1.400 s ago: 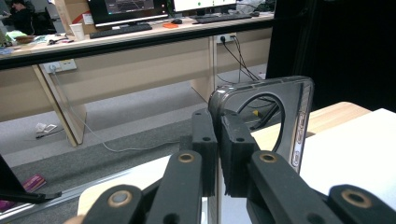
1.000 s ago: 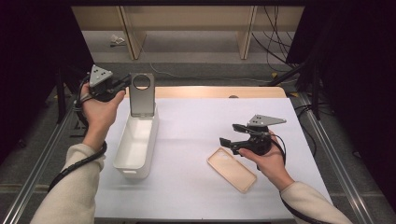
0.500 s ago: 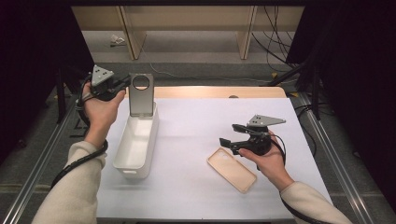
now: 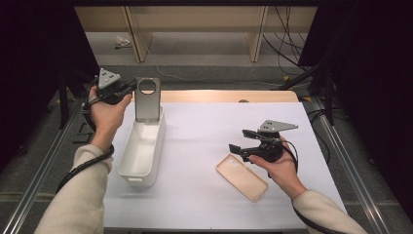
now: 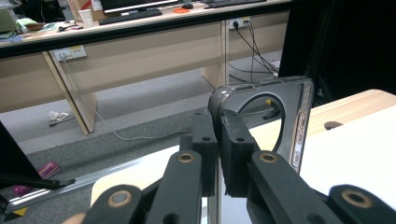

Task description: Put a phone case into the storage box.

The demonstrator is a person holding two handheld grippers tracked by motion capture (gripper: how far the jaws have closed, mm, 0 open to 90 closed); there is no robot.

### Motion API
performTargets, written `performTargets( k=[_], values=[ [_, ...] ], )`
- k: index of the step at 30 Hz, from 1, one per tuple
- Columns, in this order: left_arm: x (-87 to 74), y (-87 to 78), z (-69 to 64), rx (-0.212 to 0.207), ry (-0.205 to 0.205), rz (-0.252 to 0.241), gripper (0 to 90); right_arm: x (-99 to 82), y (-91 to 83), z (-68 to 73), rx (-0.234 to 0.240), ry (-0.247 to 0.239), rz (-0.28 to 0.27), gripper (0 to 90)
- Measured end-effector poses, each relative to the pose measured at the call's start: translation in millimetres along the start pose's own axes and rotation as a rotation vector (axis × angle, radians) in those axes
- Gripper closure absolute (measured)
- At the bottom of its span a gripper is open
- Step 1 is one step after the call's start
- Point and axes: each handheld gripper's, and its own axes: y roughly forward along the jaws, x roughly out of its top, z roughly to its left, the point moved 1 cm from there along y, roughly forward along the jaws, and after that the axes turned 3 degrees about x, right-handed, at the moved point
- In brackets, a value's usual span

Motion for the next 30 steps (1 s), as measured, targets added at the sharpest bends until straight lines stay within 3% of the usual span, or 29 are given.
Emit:
performTargets(
  k=[30],
  values=[
    [-6.7, 19.7, 6.6, 0.018, 0.000, 0.047, 85.0, 0.4, -0.5, -0.3, 0.005, 0.003, -0.002, 16.5]
  ],
)
